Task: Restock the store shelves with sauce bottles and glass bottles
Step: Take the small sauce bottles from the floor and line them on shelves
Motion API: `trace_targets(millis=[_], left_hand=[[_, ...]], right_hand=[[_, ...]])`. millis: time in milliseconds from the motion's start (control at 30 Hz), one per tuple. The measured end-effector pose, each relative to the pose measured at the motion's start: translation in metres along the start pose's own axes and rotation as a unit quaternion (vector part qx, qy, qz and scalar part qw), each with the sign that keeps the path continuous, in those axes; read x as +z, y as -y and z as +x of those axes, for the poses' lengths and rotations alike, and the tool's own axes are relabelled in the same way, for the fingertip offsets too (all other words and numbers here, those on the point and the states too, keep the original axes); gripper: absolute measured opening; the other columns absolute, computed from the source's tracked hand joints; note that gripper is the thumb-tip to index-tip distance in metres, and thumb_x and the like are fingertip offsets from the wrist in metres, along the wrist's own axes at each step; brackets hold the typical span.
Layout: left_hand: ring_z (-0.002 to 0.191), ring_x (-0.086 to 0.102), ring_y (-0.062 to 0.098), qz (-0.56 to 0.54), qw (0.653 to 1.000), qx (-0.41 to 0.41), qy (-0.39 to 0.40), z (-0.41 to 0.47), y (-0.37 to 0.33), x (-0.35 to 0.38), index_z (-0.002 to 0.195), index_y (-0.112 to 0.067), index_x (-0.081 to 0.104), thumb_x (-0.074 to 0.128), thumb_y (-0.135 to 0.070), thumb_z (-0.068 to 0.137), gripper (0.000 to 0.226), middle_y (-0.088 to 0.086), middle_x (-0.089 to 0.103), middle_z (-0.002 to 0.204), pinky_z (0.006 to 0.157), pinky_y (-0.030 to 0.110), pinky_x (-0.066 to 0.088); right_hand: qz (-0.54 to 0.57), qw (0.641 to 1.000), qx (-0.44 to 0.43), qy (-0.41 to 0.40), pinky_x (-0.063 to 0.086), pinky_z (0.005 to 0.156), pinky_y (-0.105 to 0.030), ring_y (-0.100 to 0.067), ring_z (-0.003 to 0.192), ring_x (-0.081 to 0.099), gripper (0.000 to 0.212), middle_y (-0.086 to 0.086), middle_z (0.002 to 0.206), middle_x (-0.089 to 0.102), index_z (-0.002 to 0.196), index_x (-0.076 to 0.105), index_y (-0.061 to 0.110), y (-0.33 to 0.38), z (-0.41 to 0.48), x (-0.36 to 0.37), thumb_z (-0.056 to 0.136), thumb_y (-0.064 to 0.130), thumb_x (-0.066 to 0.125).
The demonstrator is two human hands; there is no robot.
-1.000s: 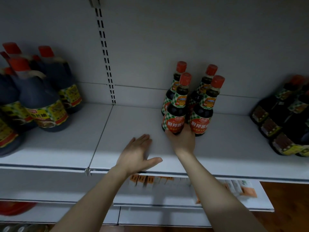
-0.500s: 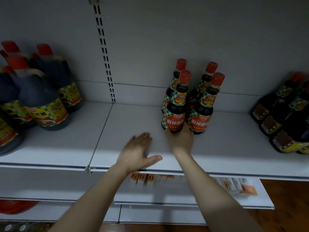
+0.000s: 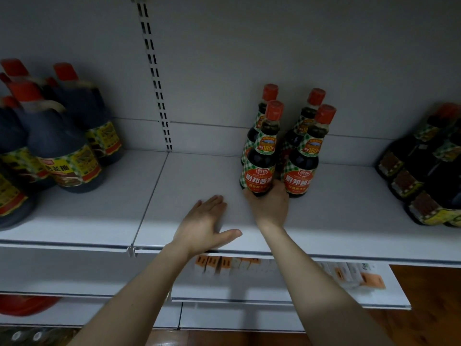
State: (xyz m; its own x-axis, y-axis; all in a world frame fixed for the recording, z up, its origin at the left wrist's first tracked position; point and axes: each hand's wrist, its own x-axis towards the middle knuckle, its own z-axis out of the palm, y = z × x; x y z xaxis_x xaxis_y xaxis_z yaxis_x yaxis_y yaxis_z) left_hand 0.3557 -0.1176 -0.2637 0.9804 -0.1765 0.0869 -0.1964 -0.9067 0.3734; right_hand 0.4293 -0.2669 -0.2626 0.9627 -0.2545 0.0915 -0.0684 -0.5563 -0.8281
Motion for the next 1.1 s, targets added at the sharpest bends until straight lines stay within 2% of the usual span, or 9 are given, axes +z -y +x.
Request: trace_targets(millis=[133, 200, 267, 367, 467, 567, 700, 933, 1100], left_hand=[[0.142, 0.017, 0.014, -0.007, 1.000, -0.001, -0.002, -0.001, -0.002, -0.003, 0.140, -0.013, 0.036, 0.022, -0.089, 0.055, 0.116, 0.004, 0.026, 0.153, 0.115, 0.032, 0.011], [0.142, 0.018, 0.014, -0.007, 1.000, 0.001, -0.005, -0.002, -0.004, -0.005, 0.140, -0.013, 0.037, 0.022, -0.084, 0.057, 0.110, 0.003, 0.026, 0.153, 0.115, 0.032, 0.011], [0.142, 0.020, 0.016, -0.009, 1.000, 0.004, -0.009, -0.003, -0.006, -0.006, 0.139, -0.011, 0.038, 0.022, -0.080, 0.060, 0.106, 0.005, 0.028, 0.152, 0.115, 0.033, 0.012], [0.138, 0.030, 0.021, 0.030, 1.000, 0.004, -0.006, -0.005, -0.009, -0.009, 0.133, -0.005, 0.046, 0.023, -0.076, 0.067, 0.099, 0.011, 0.038, 0.146, 0.114, 0.041, 0.016], [0.118, 0.056, 0.028, 0.134, 0.991, 0.011, -0.022, -0.013, -0.012, -0.011, 0.110, 0.000, 0.063, 0.030, -0.067, 0.077, 0.081, 0.018, 0.062, 0.120, 0.100, 0.052, 0.039], [0.105, 0.064, 0.025, 0.183, 0.983, -0.013, -0.027, -0.040, -0.009, -0.025, 0.100, -0.003, 0.068, 0.034, -0.064, 0.078, 0.074, 0.014, 0.069, 0.107, 0.085, 0.049, 0.050], [0.113, 0.060, 0.024, 0.199, 0.976, -0.058, -0.065, -0.099, 0.018, -0.051, 0.111, -0.005, 0.065, 0.035, -0.063, 0.080, 0.072, 0.012, 0.065, 0.117, 0.093, 0.048, 0.045], [0.115, 0.058, 0.025, 0.213, 0.954, -0.206, -0.034, -0.239, 0.091, -0.093, 0.116, -0.006, 0.063, 0.014, -0.066, 0.089, 0.082, 0.011, 0.063, 0.122, 0.097, 0.045, 0.035], [0.124, 0.050, 0.023, 0.184, 0.932, -0.309, -0.049, -0.357, 0.145, -0.110, 0.126, -0.009, 0.055, 0.021, -0.070, 0.084, 0.082, 0.009, 0.056, 0.131, 0.103, 0.042, 0.022]], right_hand=[[0.012, 0.999, -0.003, 0.031, 0.053, 0.082, -0.039, -0.027, 0.100, 0.060, 0.076, -0.007, 0.108, 0.065, 0.111, 0.057, 0.009, 0.000, 0.001, -0.007, 0.054, 0.059, 0.063], [0.030, 0.997, -0.009, 0.066, 0.049, 0.088, -0.033, -0.025, 0.109, 0.057, 0.066, -0.008, 0.119, 0.061, 0.120, 0.054, 0.008, 0.001, -0.002, -0.016, 0.066, 0.042, 0.073], [0.021, 0.994, -0.019, 0.109, 0.043, 0.096, -0.032, -0.024, 0.120, 0.049, 0.061, -0.008, 0.131, 0.052, 0.130, 0.046, 0.009, -0.005, -0.006, -0.027, 0.077, 0.027, 0.071], [-0.020, 0.988, -0.054, 0.144, 0.039, 0.102, -0.033, -0.024, 0.127, 0.042, 0.057, -0.006, 0.139, 0.045, 0.136, 0.040, 0.011, -0.014, -0.014, -0.043, 0.086, 0.025, 0.062], [-0.047, 0.982, -0.088, 0.161, 0.037, 0.106, -0.036, -0.023, 0.130, 0.040, 0.053, -0.007, 0.142, 0.044, 0.136, 0.042, 0.011, -0.011, -0.019, -0.053, 0.089, 0.029, 0.057], [-0.070, 0.972, -0.134, 0.178, 0.036, 0.100, -0.028, -0.025, 0.128, 0.041, 0.051, -0.008, 0.140, 0.045, 0.135, 0.043, 0.013, 0.007, -0.028, -0.052, 0.089, 0.031, 0.057], [-0.083, 0.952, -0.192, 0.225, 0.032, 0.100, -0.025, -0.023, 0.131, 0.039, 0.056, -0.008, 0.142, 0.044, 0.136, 0.042, 0.010, 0.043, -0.055, -0.029, 0.088, 0.033, 0.058], [-0.068, 0.898, -0.283, 0.329, 0.031, 0.104, -0.031, -0.025, 0.131, 0.038, 0.058, -0.011, 0.142, 0.043, 0.137, 0.040, 0.007, 0.113, -0.158, 0.056, 0.088, 0.034, 0.058], [-0.059, 0.859, -0.331, 0.385, 0.030, 0.106, -0.030, -0.024, 0.131, 0.038, 0.060, -0.010, 0.141, 0.044, 0.137, 0.039, 0.008, 0.149, -0.265, 0.120, 0.087, 0.035, 0.059]])
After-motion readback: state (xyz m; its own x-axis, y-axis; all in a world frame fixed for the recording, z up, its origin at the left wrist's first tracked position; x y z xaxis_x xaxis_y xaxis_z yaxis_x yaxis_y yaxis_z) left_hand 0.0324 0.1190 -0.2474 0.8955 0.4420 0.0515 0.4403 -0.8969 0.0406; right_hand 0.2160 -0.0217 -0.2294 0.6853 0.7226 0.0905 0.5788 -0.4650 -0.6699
